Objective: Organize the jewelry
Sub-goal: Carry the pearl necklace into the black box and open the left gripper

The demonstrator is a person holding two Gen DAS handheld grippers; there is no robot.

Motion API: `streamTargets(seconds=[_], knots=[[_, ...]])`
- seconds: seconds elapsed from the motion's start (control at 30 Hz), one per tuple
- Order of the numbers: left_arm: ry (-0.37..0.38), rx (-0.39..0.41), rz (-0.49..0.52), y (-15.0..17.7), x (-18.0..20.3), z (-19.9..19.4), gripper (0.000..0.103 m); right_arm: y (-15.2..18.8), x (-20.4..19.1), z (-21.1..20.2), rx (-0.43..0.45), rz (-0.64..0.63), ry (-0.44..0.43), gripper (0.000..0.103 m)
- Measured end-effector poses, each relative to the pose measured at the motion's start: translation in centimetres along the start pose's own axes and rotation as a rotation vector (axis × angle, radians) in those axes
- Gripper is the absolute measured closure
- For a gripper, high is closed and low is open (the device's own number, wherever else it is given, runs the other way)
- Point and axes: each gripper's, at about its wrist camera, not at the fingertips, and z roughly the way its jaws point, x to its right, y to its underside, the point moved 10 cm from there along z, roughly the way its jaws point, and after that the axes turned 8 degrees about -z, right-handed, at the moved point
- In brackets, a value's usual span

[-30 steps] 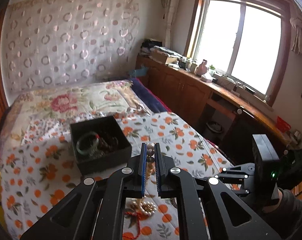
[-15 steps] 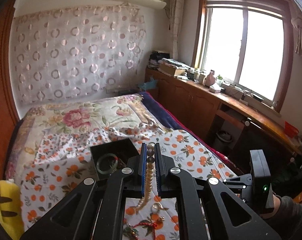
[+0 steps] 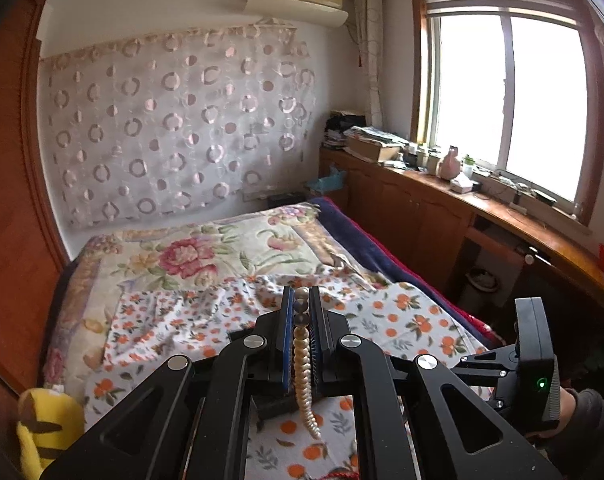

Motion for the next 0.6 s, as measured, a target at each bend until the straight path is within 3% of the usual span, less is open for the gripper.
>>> streamTargets(seconds=[0.33, 0.6], knots=[[-0.046, 0.038, 0.028, -3.6, -1.0, 1.3, 0.096, -4.4, 2.0, 3.7, 0.011, -0.020, 0.027, 0.098], [-0.048, 0.001, 0.019, -3.1, -2.1, 4.3, 0.096, -3.8, 3.3, 9.2, -0.054, -0.014, 0.035, 0.098]])
